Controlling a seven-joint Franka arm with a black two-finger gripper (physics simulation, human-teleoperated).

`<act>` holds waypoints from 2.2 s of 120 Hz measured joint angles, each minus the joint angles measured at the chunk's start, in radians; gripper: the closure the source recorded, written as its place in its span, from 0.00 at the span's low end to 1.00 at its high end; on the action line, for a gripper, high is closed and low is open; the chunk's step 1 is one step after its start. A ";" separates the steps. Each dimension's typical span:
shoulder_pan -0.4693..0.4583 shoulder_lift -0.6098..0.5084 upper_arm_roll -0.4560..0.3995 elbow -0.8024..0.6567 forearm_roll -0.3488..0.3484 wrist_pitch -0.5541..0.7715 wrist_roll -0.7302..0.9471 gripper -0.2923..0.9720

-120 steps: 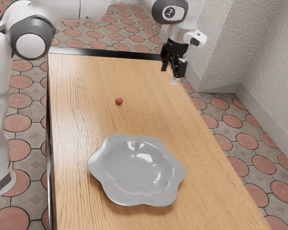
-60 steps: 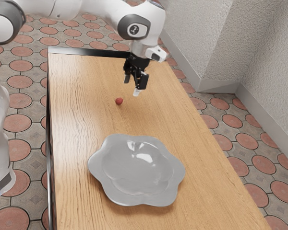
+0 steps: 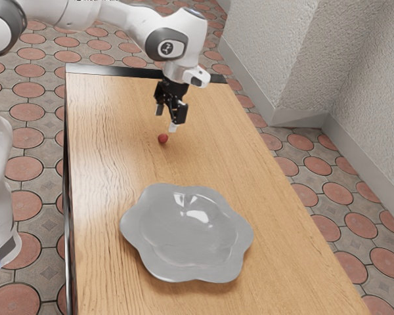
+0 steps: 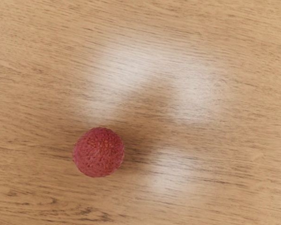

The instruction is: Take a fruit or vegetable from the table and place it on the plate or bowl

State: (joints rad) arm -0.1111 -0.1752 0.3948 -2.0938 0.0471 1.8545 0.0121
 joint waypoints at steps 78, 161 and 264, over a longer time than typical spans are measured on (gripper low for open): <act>0.004 -0.033 0.021 -0.096 0.005 0.070 0.003 0.23; -0.030 0.010 0.058 -0.091 0.006 0.089 -0.029 0.23; -0.029 0.051 0.072 -0.094 0.018 0.114 -0.109 0.23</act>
State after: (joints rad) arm -0.1401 -0.1238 0.4663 -2.1879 0.0649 1.9681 -0.0967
